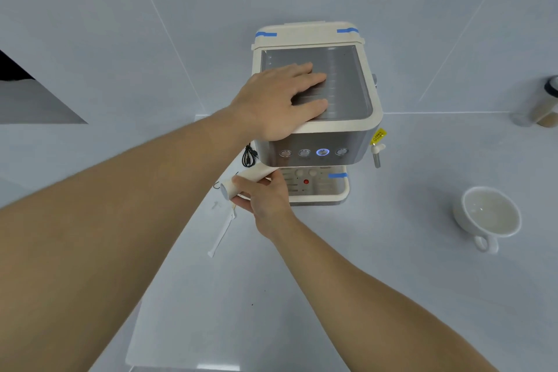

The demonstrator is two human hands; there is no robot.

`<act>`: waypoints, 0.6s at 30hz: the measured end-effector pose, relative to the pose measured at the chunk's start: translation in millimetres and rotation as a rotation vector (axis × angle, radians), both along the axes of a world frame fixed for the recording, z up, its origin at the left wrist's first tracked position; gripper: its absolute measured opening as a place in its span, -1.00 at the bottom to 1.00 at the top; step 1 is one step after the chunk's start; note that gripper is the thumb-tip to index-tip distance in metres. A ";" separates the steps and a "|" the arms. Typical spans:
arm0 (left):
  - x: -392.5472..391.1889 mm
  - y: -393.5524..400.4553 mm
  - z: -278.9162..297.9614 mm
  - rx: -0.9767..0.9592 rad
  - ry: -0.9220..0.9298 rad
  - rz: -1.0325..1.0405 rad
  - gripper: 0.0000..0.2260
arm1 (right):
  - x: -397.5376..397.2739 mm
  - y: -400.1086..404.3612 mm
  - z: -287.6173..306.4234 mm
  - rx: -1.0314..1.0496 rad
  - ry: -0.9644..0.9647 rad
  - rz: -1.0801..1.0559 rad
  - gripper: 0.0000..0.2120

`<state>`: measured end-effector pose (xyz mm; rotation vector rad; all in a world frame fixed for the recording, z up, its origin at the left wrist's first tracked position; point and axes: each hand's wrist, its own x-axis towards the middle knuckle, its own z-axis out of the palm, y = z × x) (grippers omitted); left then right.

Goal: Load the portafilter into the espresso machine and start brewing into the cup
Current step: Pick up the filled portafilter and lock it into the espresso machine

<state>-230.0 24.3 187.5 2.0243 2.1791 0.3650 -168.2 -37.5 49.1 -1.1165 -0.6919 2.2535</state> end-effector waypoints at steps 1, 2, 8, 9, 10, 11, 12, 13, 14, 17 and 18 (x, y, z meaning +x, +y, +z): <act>-2.3 0.1 0.7 -0.003 0.000 -0.011 -0.48 | -0.9 -0.1 0.5 0.002 0.004 -0.003 -0.59; -4.0 0.8 1.0 -0.004 0.001 -0.019 -0.49 | -2.0 0.0 0.4 0.005 0.000 -0.009 -0.59; -5.9 0.5 1.1 0.012 0.023 -0.062 -0.50 | -5.2 0.6 0.5 0.009 -0.008 -0.040 -0.60; -6.0 0.1 0.9 0.012 0.025 -0.064 -0.49 | -5.1 0.6 0.7 0.009 -0.009 -0.037 -0.61; -5.9 -0.2 0.7 0.011 0.028 -0.066 -0.49 | -4.6 0.3 0.7 0.014 -0.009 -0.030 -0.61; -5.3 -0.4 0.7 0.013 0.032 -0.068 -0.49 | -3.2 -0.4 0.6 0.022 -0.008 -0.021 -0.59; -5.0 -0.5 0.6 0.017 0.035 -0.068 -0.50 | -1.0 -1.0 0.3 0.034 -0.005 -0.007 -0.57; -4.6 -0.6 0.5 0.020 0.035 -0.066 -0.50 | 2.3 -1.4 -0.4 0.050 -0.003 0.008 -0.55; -4.4 -0.8 0.2 0.021 0.034 -0.063 -0.50 | 6.7 -2.1 -1.6 0.066 -0.004 0.024 -0.53; -4.2 -0.5 -0.1 0.023 0.033 -0.062 -0.50 | 25.6 -2.8 -4.1 0.113 -0.006 0.086 -0.54; -4.7 -0.5 -0.1 0.020 0.031 -0.060 -0.50 | 32.4 -2.3 -4.4 0.121 -0.008 0.112 -0.54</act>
